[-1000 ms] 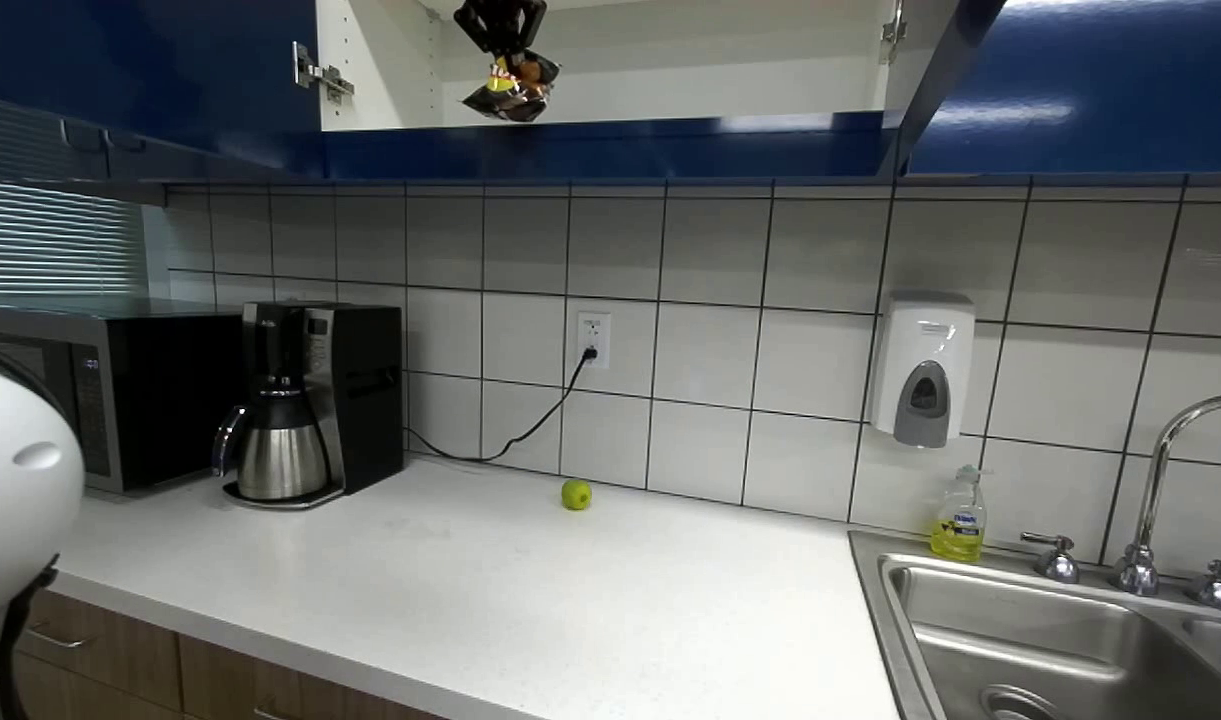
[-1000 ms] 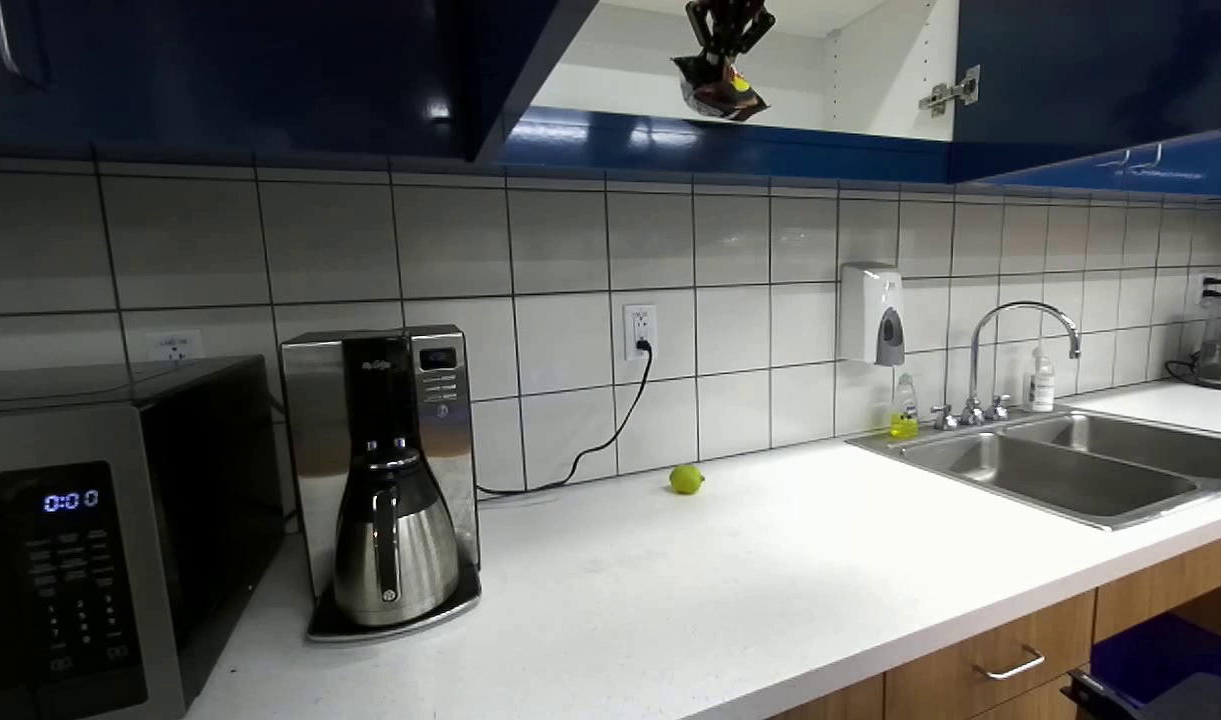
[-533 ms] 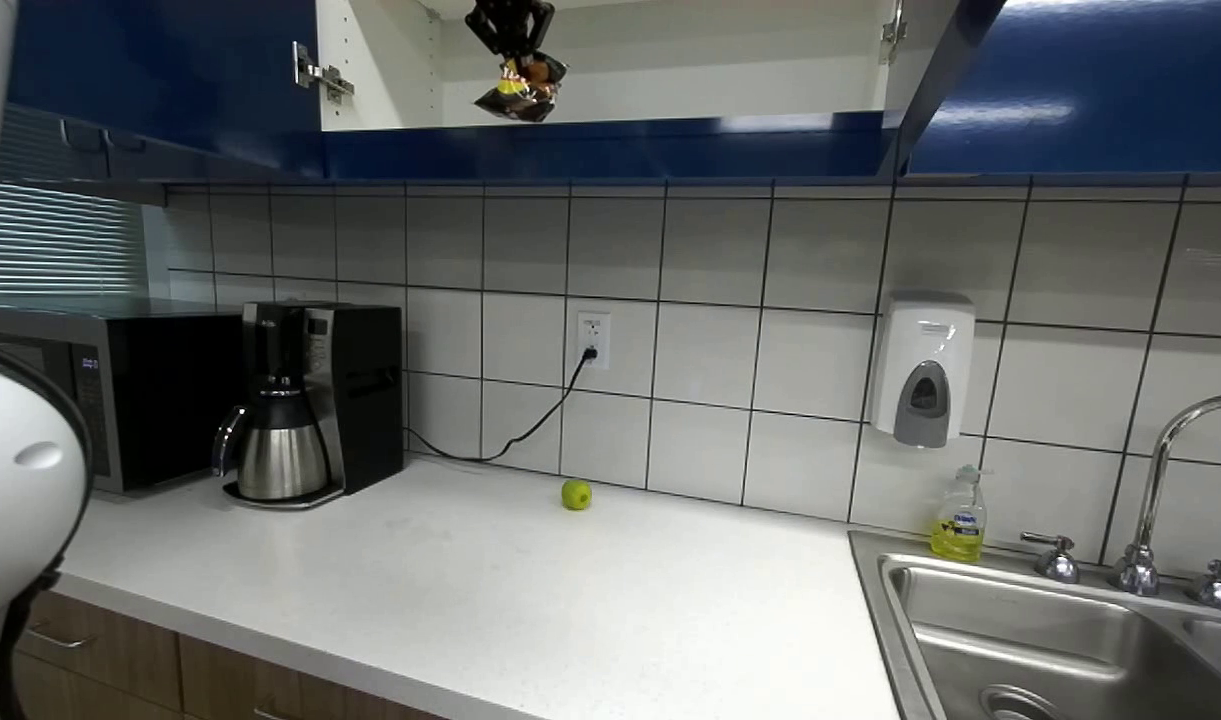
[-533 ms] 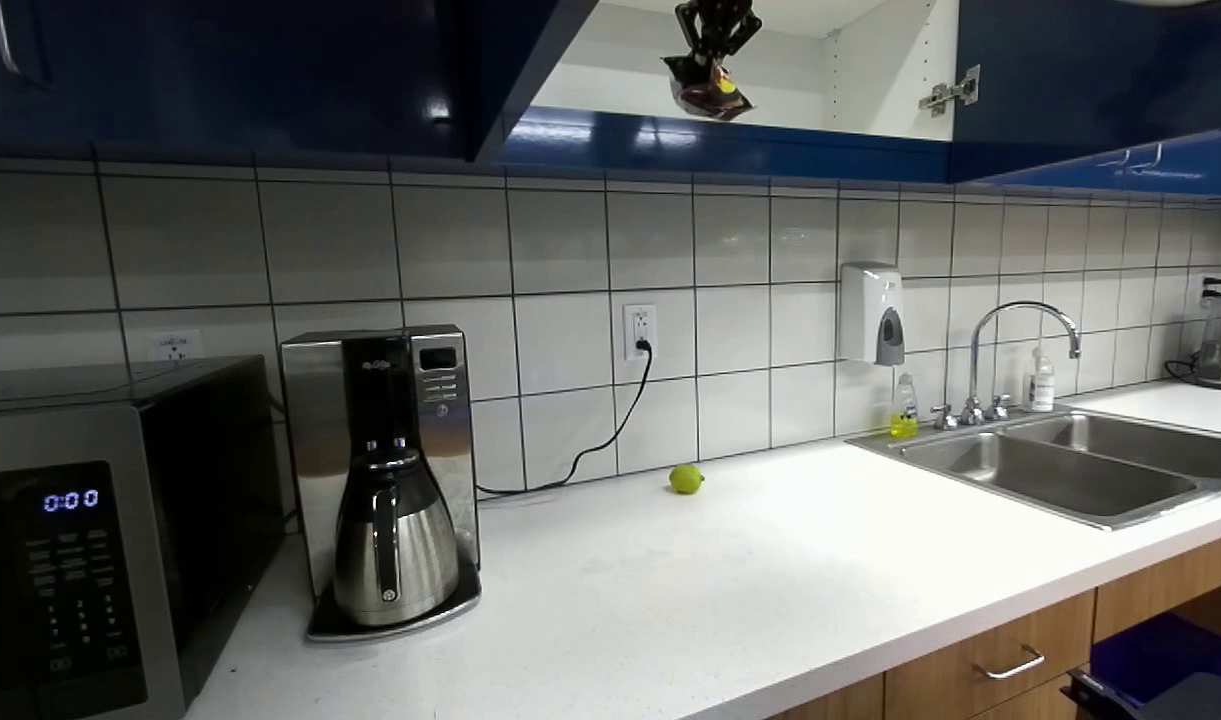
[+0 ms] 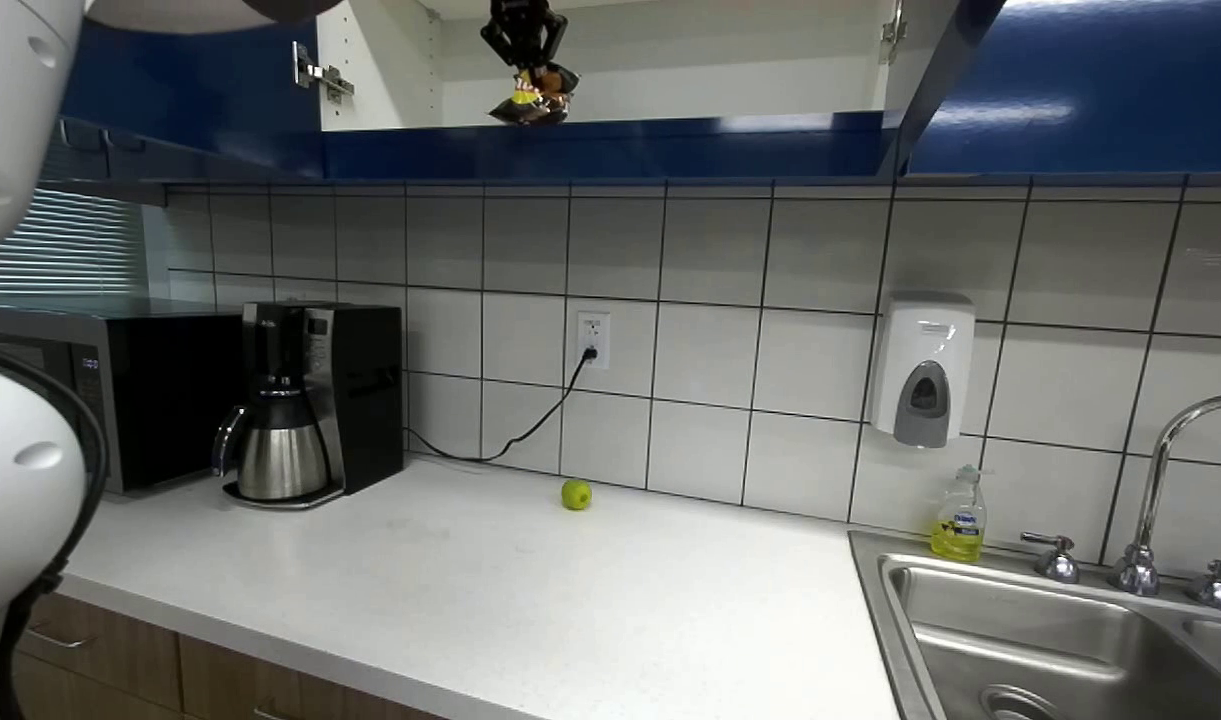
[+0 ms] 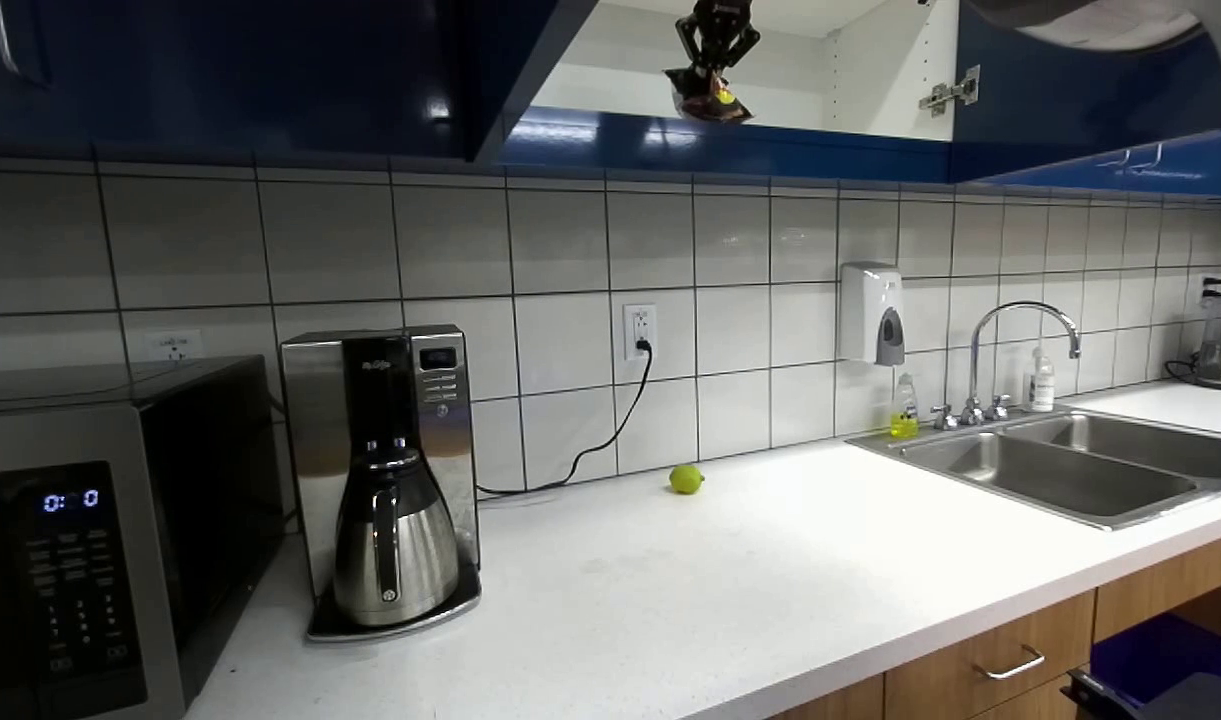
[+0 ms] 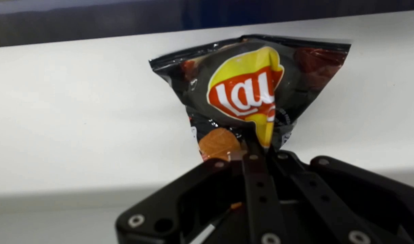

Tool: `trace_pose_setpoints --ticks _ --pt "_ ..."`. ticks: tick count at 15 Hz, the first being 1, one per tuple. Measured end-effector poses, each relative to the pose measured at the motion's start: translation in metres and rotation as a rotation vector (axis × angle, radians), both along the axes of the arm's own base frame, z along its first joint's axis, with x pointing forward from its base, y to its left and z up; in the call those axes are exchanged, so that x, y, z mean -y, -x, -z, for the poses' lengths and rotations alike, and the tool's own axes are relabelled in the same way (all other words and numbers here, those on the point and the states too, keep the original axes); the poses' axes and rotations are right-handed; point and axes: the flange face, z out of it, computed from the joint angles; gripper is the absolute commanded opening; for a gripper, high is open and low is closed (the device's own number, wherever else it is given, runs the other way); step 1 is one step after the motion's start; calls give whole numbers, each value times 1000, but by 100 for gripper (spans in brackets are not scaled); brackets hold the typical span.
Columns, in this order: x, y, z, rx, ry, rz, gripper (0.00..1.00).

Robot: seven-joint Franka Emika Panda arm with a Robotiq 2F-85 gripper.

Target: Pick up the packet on the counter and put it inside the cupboard

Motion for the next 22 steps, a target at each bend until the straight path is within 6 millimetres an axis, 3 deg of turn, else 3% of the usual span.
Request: trace_pose_setpoints --ticks 2,3,5,13,14,22 --pt "3 -6 4 1 2 7 0" --pt "4 -9 6 2 3 11 27" --pt "7 -15 9 3 4 18 34" --pt "11 -17 5 27 4 35 95" --pt "11 -15 2 33 4 35 100" --pt "9 -8 -7 52 4 34 100"
